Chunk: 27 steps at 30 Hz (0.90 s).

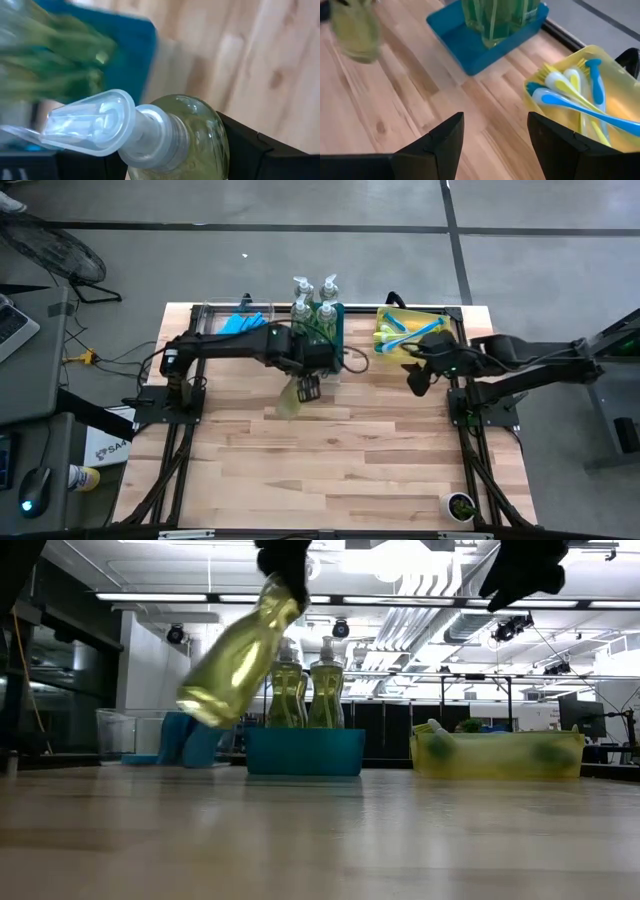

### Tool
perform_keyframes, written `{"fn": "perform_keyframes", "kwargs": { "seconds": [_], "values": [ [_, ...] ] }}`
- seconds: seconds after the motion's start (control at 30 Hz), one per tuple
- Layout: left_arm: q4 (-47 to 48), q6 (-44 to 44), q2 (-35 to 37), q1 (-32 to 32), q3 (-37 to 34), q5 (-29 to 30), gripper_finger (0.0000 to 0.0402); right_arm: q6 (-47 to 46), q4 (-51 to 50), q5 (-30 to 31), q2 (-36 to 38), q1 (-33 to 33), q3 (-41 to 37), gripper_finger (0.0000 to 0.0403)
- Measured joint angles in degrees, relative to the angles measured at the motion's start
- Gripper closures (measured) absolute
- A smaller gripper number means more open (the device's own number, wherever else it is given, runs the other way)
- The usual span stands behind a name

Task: Pick & Place Kitchen Sink Supplies
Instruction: Put the yellow soap dispenser into the blue bin

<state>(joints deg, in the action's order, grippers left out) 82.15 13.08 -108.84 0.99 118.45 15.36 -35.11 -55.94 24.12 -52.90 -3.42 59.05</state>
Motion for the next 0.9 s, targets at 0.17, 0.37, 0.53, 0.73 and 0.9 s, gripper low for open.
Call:
{"fn": "perform_keyframes", "kwargs": {
  "seconds": [0.17,0.37,0.53,0.73,0.9],
  "values": [
    [-2.6,-3.0,0.0,-1.4,4.4,6.3,0.0167,-0.1,0.0,0.3,3.2,0.0,0.0,0.0191],
    [-9.6,-5.3,0.0,-4.1,5.4,12.8,0.0167,0.0,0.0,0.2,3.4,0.0,0.0,0.0191],
    [-13.3,-5.2,0.0,-7.0,4.2,16.3,0.0167,0.0,0.0,0.0,3.1,0.0,0.0,0.019],
    [-14.7,-3.5,0.0,-9.1,2.7,21.1,0.0167,0.0,0.0,0.0,3.1,0.0,0.0,0.0191],
    [-17.9,0.6,0.1,-9.2,0.3,24.8,0.0167,-0.9,0.0,0.0,3.1,0.0,0.0,0.019]
  ]
}}
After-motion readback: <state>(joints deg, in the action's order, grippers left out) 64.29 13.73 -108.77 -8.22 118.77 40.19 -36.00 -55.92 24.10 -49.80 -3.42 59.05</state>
